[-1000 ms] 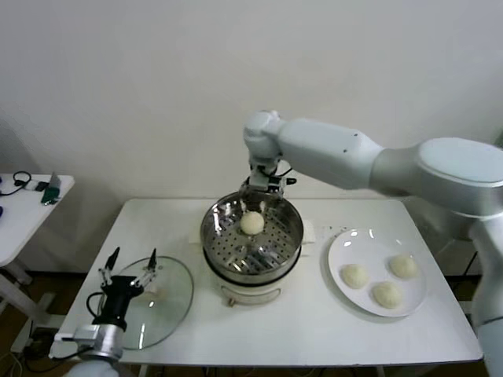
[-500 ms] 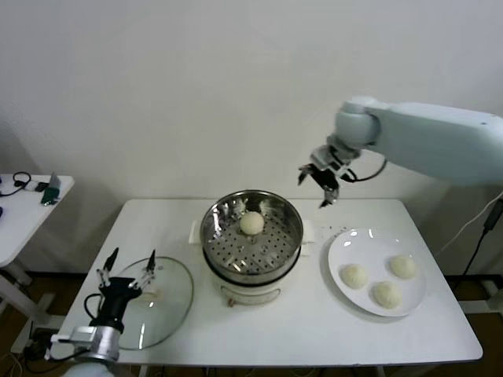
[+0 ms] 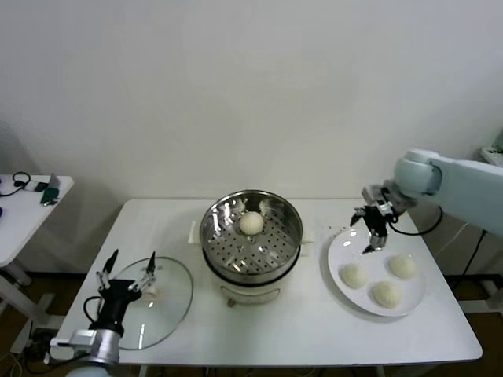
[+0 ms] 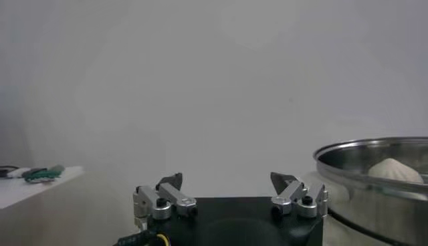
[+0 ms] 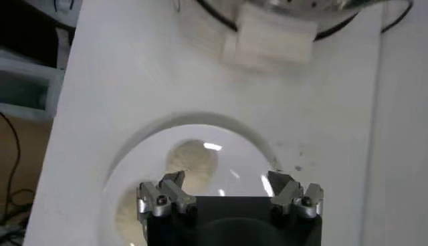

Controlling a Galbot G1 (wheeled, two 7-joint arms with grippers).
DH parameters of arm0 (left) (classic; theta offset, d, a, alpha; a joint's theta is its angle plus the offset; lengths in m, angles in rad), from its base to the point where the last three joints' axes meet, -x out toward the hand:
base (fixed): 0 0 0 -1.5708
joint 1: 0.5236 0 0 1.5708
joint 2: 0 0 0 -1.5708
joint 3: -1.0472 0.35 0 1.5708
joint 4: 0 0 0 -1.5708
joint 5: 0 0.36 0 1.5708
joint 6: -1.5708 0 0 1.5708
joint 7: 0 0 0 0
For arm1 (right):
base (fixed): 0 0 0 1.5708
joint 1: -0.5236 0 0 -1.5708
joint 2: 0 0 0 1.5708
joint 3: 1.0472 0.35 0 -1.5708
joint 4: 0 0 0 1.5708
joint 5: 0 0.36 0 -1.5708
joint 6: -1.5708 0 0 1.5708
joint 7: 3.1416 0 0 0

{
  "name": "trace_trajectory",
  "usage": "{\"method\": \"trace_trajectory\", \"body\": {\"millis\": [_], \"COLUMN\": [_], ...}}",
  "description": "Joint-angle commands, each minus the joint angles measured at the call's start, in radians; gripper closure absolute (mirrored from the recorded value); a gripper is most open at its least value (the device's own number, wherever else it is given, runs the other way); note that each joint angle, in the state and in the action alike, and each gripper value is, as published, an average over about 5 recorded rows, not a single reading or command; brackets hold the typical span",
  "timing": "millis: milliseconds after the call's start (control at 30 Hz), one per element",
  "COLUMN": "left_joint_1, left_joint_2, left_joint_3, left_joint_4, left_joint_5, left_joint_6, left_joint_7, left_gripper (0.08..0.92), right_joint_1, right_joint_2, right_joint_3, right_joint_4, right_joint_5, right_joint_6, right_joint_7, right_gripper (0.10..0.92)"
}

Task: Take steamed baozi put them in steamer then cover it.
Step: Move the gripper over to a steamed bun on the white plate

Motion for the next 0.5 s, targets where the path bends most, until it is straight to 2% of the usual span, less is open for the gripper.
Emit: {"method": "trace_trajectory", "body": {"millis": [33,500], "left_joint_1": [0.005,0.021], "left_joint_2": [-0.003,-0.016], "left_joint_3": [-0.003,-0.031], "left_joint_4": [-0.003,-0.017], "left_joint_5": [0.003,0.003], "left_joint_6": [0.003,0.004], "left_joint_7": [0.000,-0.001], "left_gripper": [0.177,0.177], "right_joint_1": [-0.213,-0.366], "right_joint_2": [-0.049,0.039], "right_joint_3": [0.104,0.234], "right_joint_4": [-0.064,-0.180], "right_joint_5": [-0.067,-0.121], "right_joint_6": [-0.035,-0.012], "right_joint_7": [-0.012,-0.002], "right_gripper": [0.203,0.203]}}
